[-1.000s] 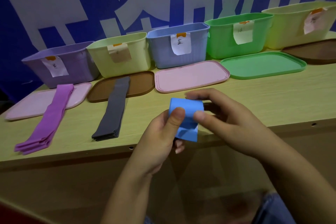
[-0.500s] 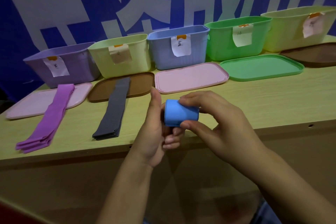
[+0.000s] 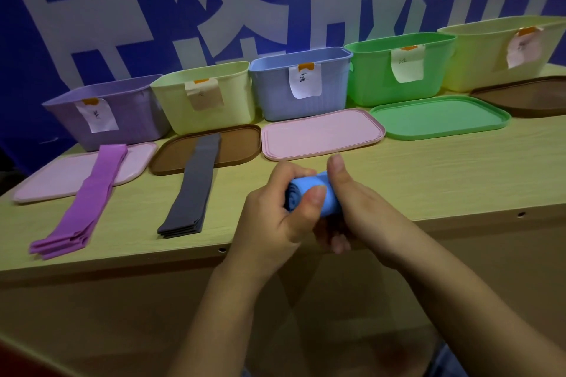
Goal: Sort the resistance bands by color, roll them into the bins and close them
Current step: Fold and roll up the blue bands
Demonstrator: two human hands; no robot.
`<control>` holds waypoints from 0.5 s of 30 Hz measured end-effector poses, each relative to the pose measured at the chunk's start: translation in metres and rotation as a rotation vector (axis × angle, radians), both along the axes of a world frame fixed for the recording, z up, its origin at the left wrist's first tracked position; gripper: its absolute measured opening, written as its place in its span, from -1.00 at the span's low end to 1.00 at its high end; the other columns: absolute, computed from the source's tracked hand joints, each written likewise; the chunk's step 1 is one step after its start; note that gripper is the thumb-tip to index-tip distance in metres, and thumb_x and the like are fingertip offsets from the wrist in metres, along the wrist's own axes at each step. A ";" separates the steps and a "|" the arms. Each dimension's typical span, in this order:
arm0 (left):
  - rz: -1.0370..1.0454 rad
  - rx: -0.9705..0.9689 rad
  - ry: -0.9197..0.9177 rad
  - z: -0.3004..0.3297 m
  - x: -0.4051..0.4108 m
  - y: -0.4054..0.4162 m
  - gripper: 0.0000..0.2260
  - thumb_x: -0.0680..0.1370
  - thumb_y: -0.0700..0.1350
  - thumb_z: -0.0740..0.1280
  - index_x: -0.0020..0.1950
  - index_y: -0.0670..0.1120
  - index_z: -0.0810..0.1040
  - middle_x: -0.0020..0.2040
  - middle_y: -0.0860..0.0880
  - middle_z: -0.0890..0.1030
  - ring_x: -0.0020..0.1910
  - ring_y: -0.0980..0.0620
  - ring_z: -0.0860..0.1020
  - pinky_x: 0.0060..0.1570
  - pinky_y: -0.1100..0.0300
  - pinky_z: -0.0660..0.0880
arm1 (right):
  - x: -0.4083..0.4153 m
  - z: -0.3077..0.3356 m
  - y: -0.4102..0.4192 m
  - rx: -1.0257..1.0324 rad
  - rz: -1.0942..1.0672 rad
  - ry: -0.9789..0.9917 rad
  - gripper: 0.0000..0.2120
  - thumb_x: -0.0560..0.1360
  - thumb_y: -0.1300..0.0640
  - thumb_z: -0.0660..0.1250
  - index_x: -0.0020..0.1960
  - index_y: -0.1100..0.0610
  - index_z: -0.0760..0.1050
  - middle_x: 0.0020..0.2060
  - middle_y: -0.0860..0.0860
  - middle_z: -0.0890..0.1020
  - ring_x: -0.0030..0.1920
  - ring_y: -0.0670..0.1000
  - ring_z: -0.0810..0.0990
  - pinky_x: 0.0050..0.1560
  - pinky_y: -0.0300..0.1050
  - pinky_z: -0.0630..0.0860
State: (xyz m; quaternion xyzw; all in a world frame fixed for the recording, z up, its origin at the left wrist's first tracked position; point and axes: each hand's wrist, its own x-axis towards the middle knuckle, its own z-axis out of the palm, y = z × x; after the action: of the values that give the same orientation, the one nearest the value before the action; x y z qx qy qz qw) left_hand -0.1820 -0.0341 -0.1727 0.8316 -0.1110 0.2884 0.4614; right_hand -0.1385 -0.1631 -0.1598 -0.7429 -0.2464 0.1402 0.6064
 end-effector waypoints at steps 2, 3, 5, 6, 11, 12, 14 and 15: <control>0.035 0.077 -0.041 -0.002 0.002 -0.001 -0.67 0.47 0.41 0.05 -0.03 0.20 0.36 -0.25 0.23 0.51 -0.25 0.27 0.52 -0.34 0.47 0.37 | -0.001 0.001 0.005 0.053 -0.076 -0.061 -0.45 0.40 -0.40 -0.04 -0.25 0.02 0.49 -0.59 -0.06 0.47 -0.56 -0.14 0.39 -0.49 -0.33 0.32; 0.056 0.094 -0.043 -0.002 0.004 -0.001 -0.70 0.49 0.38 0.04 -0.01 0.21 0.34 -0.24 0.20 0.50 -0.26 0.24 0.51 -0.37 0.45 0.36 | 0.000 0.000 0.008 0.108 -0.121 -0.094 -0.48 0.46 -0.38 0.04 -0.25 0.02 0.49 -0.58 -0.09 0.45 -0.54 -0.16 0.38 -0.48 -0.34 0.31; 0.095 0.068 -0.010 -0.001 0.007 -0.002 -0.75 0.48 0.28 0.01 0.01 0.20 0.32 -0.26 0.10 0.49 -0.30 0.15 0.49 -0.39 0.30 0.35 | 0.001 -0.005 0.012 0.203 -0.194 -0.158 -0.61 0.43 -0.29 0.15 -0.21 0.02 0.49 -0.53 -0.12 0.46 -0.49 -0.18 0.40 -0.44 -0.34 0.32; 0.095 0.020 0.001 0.001 0.008 -0.004 -0.73 0.45 0.24 0.00 0.00 0.16 0.34 -0.26 0.03 0.49 -0.31 0.11 0.47 -0.39 0.20 0.37 | 0.000 -0.006 0.013 0.217 -0.212 -0.198 -0.68 0.40 -0.24 0.16 -0.18 0.01 0.48 -0.48 -0.14 0.48 -0.45 -0.18 0.42 -0.42 -0.33 0.34; 0.065 -0.239 0.044 0.011 0.009 -0.006 -0.61 0.44 0.28 0.01 -0.12 0.00 0.41 -0.25 -0.04 0.45 -0.24 -0.08 0.45 -0.25 -0.07 0.42 | -0.010 -0.014 0.010 0.200 -0.103 -0.399 -0.73 0.46 -0.14 0.23 0.08 -0.04 0.38 -0.19 -0.14 0.51 -0.26 -0.18 0.48 -0.27 -0.38 0.39; 0.067 -0.260 0.054 0.012 0.008 -0.007 -0.60 0.45 0.29 0.02 -0.13 0.00 0.41 -0.29 0.00 0.44 -0.26 -0.03 0.44 -0.25 -0.02 0.41 | -0.010 -0.015 0.008 0.202 -0.079 -0.433 -0.73 0.48 -0.15 0.23 0.10 -0.05 0.35 -0.17 -0.16 0.50 -0.24 -0.18 0.48 -0.25 -0.39 0.39; 0.057 -0.265 0.090 0.015 0.005 -0.008 -0.65 0.51 0.27 0.10 -0.16 0.02 0.44 -0.31 0.07 0.45 -0.28 0.09 0.44 -0.27 0.12 0.40 | -0.009 -0.016 0.004 0.190 -0.039 -0.507 -0.75 0.48 -0.18 0.20 0.09 -0.11 0.32 -0.14 -0.20 0.47 -0.20 -0.17 0.48 -0.21 -0.41 0.39; 0.051 -0.298 0.133 0.016 0.003 -0.008 -0.67 0.54 0.25 0.14 -0.18 0.04 0.48 -0.32 0.10 0.48 -0.29 0.13 0.46 -0.26 0.17 0.42 | -0.009 -0.015 0.002 0.168 -0.028 -0.563 -0.78 0.48 -0.17 0.18 0.08 -0.16 0.29 -0.12 -0.20 0.46 -0.16 -0.16 0.48 -0.17 -0.41 0.40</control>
State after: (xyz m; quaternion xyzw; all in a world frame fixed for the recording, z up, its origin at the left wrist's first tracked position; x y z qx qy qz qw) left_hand -0.1788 -0.0422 -0.1570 0.7738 -0.0150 0.2579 0.5783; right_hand -0.1474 -0.1612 -0.1749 -0.7029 -0.4056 -0.1009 0.5755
